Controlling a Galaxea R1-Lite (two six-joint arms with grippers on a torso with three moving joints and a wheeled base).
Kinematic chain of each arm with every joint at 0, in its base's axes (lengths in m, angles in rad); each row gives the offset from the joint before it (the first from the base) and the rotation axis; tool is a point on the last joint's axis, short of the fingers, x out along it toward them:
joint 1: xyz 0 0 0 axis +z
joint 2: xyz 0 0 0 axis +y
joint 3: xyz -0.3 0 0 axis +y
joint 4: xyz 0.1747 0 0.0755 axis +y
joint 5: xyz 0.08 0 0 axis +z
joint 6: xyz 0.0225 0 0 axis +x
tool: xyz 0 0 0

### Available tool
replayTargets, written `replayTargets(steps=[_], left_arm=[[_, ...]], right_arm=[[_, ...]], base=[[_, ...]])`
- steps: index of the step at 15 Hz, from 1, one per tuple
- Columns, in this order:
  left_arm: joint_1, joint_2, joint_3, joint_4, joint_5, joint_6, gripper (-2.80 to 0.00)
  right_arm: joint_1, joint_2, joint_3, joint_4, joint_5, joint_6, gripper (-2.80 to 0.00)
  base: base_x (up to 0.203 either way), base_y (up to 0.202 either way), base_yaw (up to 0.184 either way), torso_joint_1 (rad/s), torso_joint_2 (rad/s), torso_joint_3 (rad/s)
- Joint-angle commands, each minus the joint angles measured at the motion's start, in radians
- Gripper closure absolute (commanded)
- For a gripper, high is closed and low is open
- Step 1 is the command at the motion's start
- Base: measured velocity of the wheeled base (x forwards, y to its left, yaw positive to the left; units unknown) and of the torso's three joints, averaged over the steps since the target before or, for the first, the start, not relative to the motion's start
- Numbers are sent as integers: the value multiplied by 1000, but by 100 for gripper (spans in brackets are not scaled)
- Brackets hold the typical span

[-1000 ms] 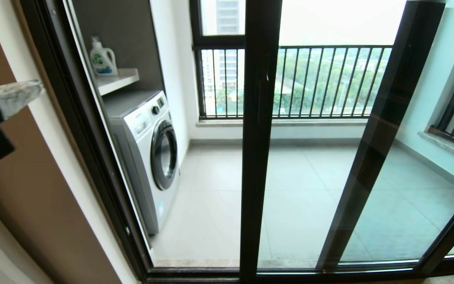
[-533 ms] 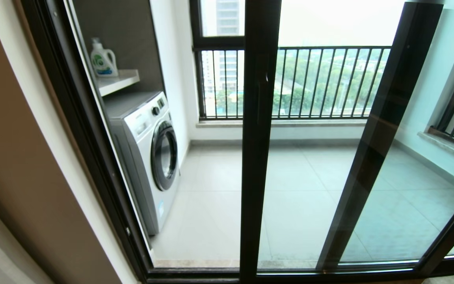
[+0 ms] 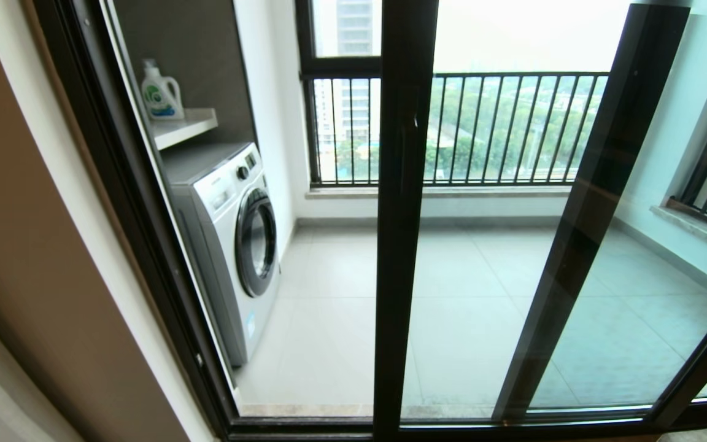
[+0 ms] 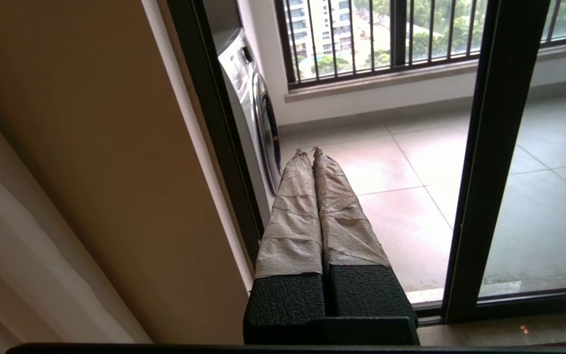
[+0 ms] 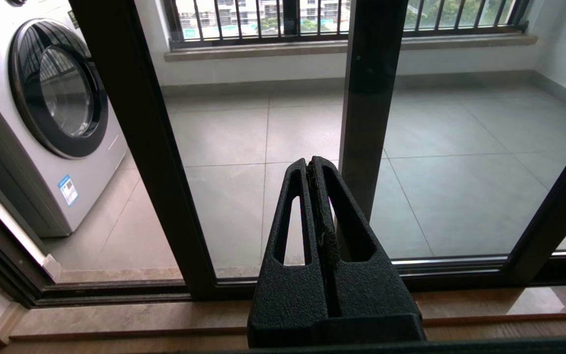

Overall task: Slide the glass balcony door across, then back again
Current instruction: Open the slid door

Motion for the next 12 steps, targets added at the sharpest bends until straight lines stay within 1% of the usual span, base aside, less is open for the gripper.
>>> replayTargets(steps=[1, 2, 3, 5, 6, 10, 11, 12], left_arm=[[1, -24, 216, -166, 18, 14, 0], [1, -24, 282, -212, 26, 13, 0], [1, -24, 308, -212, 35, -3, 0], [1, -22, 295, -132, 38, -74, 0], [1, -22, 291, -138, 31, -91, 0], [2, -22, 292, -138, 29, -96, 0], [1, -23, 292, -139, 38, -108, 0], [1, -23, 293, -141, 42, -140, 0]], right_arm=[[0, 1, 8, 0, 0, 0, 0], [0, 1, 8, 0, 0, 0, 0], [0, 1, 8, 0, 0, 0, 0], [0, 1, 8, 0, 0, 0, 0], [0, 1, 8, 0, 0, 0, 0], [0, 1, 8, 0, 0, 0, 0], [0, 1, 8, 0, 0, 0, 0], [0, 1, 8, 0, 0, 0, 0]], base=[[0, 0, 0, 0, 0, 0], [0, 0, 0, 0, 0, 0], [0, 0, 0, 0, 0, 0], [0, 0, 0, 0, 0, 0], [0, 0, 0, 0, 0, 0], [0, 0, 0, 0, 0, 0], [0, 0, 0, 0, 0, 0], [0, 0, 0, 0, 0, 0]])
